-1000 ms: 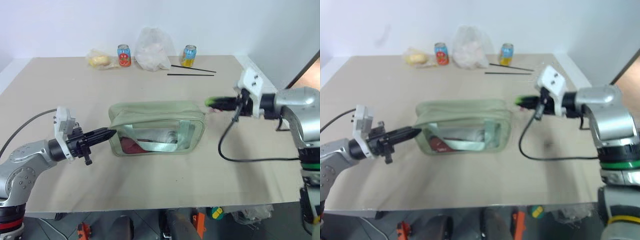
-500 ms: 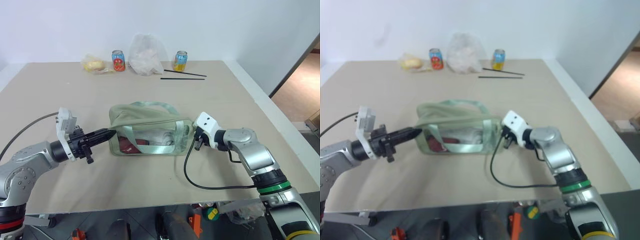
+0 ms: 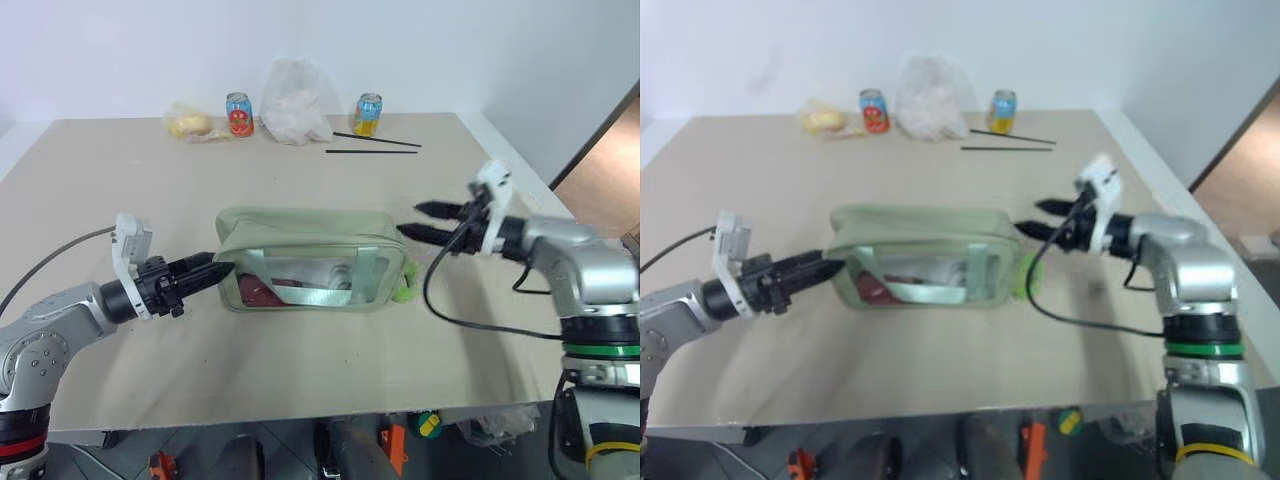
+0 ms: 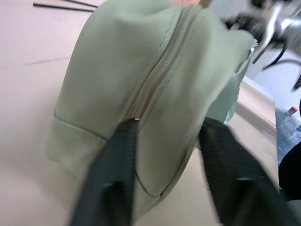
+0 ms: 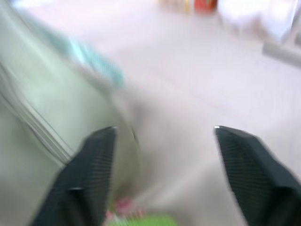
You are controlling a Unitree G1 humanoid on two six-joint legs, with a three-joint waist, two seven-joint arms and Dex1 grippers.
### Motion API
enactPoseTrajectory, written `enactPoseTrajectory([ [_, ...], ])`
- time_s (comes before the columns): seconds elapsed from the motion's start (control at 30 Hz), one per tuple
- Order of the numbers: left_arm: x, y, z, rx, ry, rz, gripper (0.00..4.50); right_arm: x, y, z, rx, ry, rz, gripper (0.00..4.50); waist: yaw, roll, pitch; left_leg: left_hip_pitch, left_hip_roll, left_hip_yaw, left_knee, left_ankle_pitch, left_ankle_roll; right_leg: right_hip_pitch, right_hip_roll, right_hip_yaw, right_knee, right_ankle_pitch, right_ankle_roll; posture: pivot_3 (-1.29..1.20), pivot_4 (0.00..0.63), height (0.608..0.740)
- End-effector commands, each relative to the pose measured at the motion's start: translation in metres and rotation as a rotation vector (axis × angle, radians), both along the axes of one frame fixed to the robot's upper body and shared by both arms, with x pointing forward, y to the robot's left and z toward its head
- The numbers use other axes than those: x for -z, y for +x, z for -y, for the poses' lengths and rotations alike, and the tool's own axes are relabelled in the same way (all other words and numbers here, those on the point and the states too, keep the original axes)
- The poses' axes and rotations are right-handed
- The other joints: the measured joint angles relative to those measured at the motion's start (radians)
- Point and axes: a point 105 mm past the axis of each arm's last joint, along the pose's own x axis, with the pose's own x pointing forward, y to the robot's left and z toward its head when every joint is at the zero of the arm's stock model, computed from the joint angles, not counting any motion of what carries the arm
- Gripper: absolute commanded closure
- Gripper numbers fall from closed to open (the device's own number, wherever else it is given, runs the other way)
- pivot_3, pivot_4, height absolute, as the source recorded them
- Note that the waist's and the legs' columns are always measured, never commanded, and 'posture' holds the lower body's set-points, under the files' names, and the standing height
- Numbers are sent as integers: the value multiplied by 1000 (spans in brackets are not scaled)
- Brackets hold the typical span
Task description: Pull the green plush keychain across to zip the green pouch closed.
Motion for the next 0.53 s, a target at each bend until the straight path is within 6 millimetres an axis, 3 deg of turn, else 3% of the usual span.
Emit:
enactPoseTrajectory([
  [0.03, -22, -5, -5, 19, -58, 51, 995, -24, -12, 6, -18, 91, 27, 0, 0, 0, 0, -1, 0, 0, 0, 0, 0, 0, 0, 0, 0, 0, 0, 0, 150, 740],
  [0.13, -29, -1, -12, -40, -39, 92, 47, -25, -22, 14, -31, 123, 10, 0, 3, 1, 0, -1, -1, 0, 0, 0, 0, 0, -1, 0, 0, 0, 0, 0, 150, 740],
  [0.23, -35, 12, -41, -251, 54, 186, 18, -14, -33, 28, -36, 124, -44, 0, 8, 1, 1, -1, -2, 0, 0, 0, 0, 0, -2, 0, 0, 0, 0, 0, 150, 740],
  [0.33, -22, 1, -78, -346, 59, 79, 18, 20, -39, 56, 56, 100, -149, 0, 6, 1, 1, -1, -1, 0, 0, 0, 0, 0, -1, 0, 0, 0, 0, 0, 150, 740],
  [0.43, -9, -8, -112, -463, 32, 17, 18, 37, -43, 72, 134, 154, -201, 0, 1, 4, 3, -1, 0, 3, 0, -3, 4, 1, -3, 2, 0, -2, -1, 0, 150, 740],
  [0.53, 5, -12, -125, -530, 20, -24, 18, 47, -44, 74, 170, 196, -226, 0, 1, 6, 4, -1, 0, 3, 0, -2, 4, 0, -3, 1, 1, -2, -1, 0, 150, 740],
])
